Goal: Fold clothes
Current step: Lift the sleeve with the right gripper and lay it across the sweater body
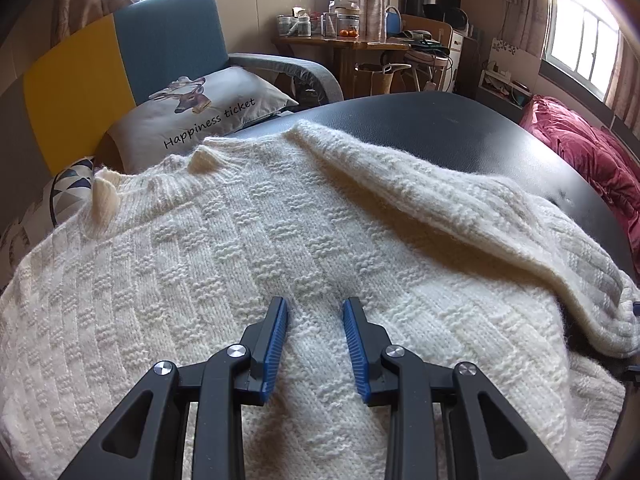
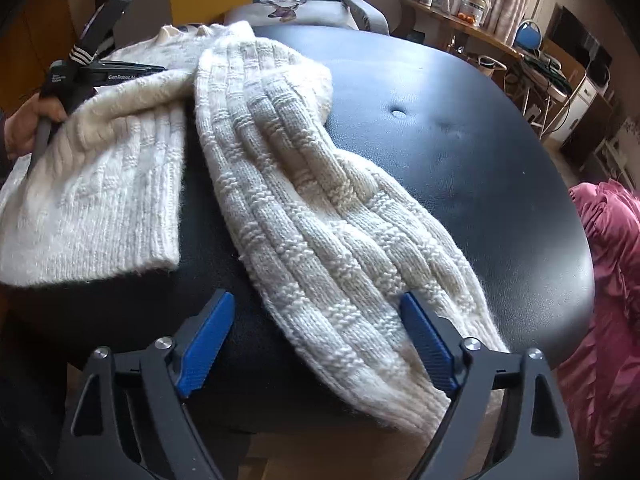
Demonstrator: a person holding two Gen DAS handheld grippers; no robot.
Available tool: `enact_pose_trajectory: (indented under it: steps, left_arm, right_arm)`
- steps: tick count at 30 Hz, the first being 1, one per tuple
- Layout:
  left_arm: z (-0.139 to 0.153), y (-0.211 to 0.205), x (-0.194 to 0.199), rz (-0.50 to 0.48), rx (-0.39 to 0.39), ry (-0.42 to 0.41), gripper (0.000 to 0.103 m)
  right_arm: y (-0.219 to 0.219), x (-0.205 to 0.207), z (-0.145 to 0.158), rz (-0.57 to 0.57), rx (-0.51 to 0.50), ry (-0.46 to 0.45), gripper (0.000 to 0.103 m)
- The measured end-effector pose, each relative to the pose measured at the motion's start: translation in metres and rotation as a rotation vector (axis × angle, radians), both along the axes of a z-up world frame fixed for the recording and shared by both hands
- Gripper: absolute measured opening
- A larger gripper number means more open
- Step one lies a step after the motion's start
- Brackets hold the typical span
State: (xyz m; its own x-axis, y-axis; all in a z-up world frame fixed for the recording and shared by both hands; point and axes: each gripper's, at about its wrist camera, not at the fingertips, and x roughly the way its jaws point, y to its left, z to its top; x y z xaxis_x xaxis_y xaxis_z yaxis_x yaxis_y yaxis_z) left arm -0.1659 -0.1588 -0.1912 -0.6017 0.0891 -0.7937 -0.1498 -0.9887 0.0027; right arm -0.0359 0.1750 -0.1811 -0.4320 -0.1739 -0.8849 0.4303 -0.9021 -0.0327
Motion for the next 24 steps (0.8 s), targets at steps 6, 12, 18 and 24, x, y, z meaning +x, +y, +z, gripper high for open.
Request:
enact_pose_trajectory:
  steps: [6,12,18,24]
  left_arm:
    - [-0.001,0.002,0.002,0.001,0.004,0.002,0.03]
    - [0.0,0.0,0.001,0.001,0.012,0.002,0.03]
    - [0.0,-0.002,0.0,0.001,0.024,-0.002,0.03]
    - [0.001,-0.003,-0.001,-0.002,0.017,-0.004,0.03]
  right_arm:
    - [-0.002,-0.002,0.009,-0.036,0.061,-0.001,0.02]
    - [-0.002,-0.007,0.023,-0.04,0.068,0.011,0.014]
    - [0.021,-0.042,0.081,-0.108,-0.068,0.098,0.014]
    - [0.043,-0.082,0.136,-0.18,-0.196,0.178,0.014]
